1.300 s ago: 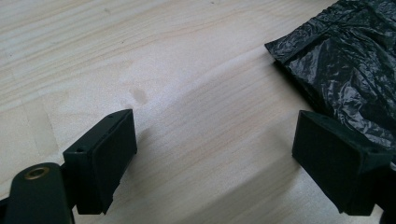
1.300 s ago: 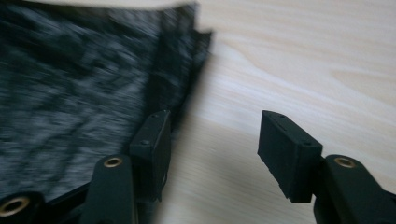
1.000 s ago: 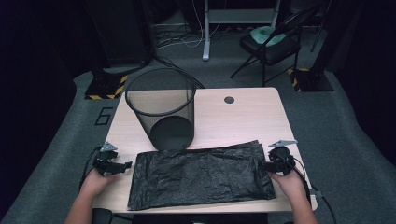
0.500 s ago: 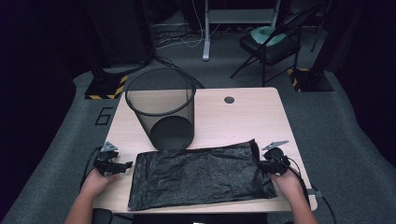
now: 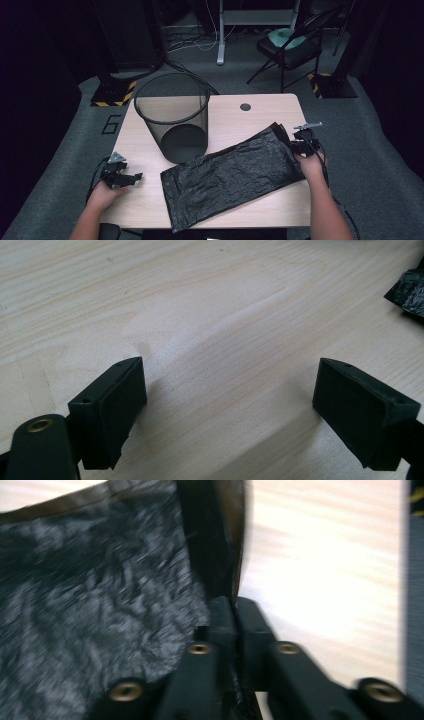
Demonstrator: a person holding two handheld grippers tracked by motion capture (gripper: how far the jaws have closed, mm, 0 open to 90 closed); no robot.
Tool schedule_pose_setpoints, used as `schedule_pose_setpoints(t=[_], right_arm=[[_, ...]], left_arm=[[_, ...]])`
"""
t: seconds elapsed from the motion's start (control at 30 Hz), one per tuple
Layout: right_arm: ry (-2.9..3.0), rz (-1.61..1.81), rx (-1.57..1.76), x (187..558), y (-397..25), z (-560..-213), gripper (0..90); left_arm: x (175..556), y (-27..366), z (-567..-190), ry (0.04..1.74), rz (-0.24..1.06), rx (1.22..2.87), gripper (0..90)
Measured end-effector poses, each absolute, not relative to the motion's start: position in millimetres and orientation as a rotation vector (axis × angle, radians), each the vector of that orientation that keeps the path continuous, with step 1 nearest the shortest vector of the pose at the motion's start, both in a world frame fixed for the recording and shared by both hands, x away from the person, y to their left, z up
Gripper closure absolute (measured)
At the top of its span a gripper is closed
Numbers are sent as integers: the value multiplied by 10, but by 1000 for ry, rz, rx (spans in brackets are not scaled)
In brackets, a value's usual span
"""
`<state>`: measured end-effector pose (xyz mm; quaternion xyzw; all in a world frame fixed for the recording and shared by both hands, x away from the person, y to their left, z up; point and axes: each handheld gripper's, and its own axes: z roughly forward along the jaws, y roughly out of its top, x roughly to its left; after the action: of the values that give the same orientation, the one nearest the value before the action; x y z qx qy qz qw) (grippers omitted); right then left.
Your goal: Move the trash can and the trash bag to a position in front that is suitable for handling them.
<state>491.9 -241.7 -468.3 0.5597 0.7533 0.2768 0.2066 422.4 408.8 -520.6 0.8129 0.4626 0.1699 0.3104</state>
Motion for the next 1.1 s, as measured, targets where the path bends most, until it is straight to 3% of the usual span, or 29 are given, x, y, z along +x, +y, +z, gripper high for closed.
schedule_pose_setpoints(t=[0.03, 0.13, 0.27, 0.67, 1.1], right_arm=[[2098, 771, 1559, 4919, -2417, -4683, 744], [2073, 767, 1575, 4930, -2407, -4627, 569], [2133, 725, 1534, 4739, -2308, -4586, 471], [2388, 789, 1348, 3838, -1754, -4824, 357], [2477, 728, 1278, 3754, -1499, -5045, 326]], left_arm=[[4224, 4088, -5207, 1220, 447, 2146, 134], [4227, 4090, -5209, 1214, 446, 2147, 134], [4224, 4091, -5206, 1208, 445, 2155, 134], [4211, 4076, -5209, 1212, 445, 2149, 133], [4213, 4080, -5209, 1202, 442, 2152, 133]])
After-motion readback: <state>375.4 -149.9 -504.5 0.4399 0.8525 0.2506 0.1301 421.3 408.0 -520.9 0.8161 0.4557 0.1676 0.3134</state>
